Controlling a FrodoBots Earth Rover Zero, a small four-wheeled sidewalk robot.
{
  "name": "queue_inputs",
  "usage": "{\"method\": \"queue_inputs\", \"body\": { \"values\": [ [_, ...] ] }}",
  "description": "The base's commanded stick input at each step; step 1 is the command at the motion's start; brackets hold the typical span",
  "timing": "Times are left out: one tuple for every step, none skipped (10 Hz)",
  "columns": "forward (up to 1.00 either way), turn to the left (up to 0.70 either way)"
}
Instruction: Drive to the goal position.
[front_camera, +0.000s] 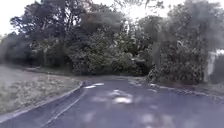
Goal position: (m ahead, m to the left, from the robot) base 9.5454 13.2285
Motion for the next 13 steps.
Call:
{"method": "queue_inputs", "body": {
  "values": [
    [0.60, 0.00],
    [0.60, 0.00],
    [0.60, 0.00],
    [0.60, 0.00],
    [0.60, 0.00],
    [0.60, 0.00],
    [0.60, 0.00],
    [0.60, 0.00],
    [0.60, 0.00],
    [0.60, 0.00],
    [0.60, 0.00],
    [0.60, 0.00],
    [0.60, 0.00]
  ]
}}
